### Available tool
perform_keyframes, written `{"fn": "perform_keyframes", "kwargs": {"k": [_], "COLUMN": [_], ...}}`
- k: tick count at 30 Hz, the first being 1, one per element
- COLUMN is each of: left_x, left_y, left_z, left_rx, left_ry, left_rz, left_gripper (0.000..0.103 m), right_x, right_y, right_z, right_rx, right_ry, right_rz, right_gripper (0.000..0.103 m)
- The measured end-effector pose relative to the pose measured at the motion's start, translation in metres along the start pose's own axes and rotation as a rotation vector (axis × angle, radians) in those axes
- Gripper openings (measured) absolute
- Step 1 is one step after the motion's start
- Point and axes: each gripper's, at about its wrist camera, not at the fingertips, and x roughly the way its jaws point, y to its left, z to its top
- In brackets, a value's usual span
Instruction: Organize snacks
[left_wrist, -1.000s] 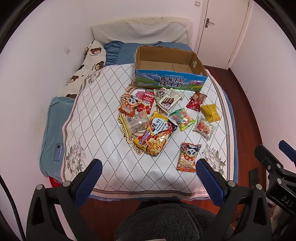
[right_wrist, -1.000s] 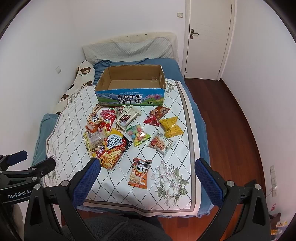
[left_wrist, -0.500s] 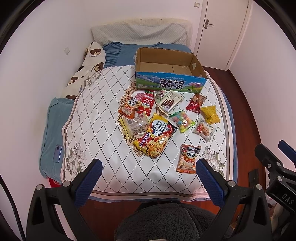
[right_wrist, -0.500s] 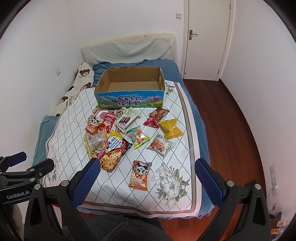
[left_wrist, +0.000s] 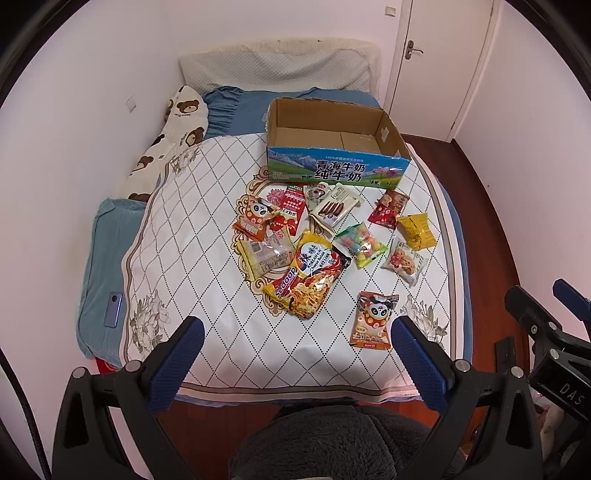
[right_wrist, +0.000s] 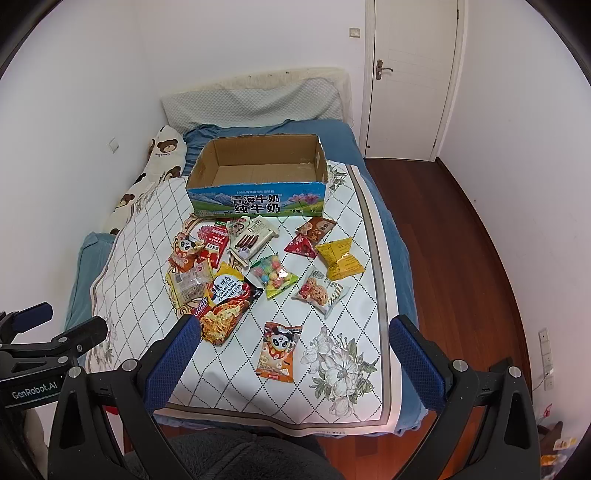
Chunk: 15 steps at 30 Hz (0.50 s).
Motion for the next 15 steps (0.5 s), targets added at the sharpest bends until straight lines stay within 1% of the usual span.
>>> {"fn": "perform_keyframes", "kwargs": {"k": [10, 15], "left_x": [-0.001, 0.0], "left_y": [-0.001, 0.0], "left_z": [0.009, 0.009], "left_rx": [-0.004, -0.005], "left_ry": [-0.008, -0.009], "left_rz": [0.0, 0.0], "left_gripper": [0.103, 0.103], "right_x": [0.003, 0.003], "right_y": [-0.004, -0.004], "right_z": [0.005, 0.006], "right_rx": [0.003, 0.004], "right_ry": [-0.007, -0.008], "right_rz": [-0.002, -0.002], "right_gripper": [0.103, 0.103]}}
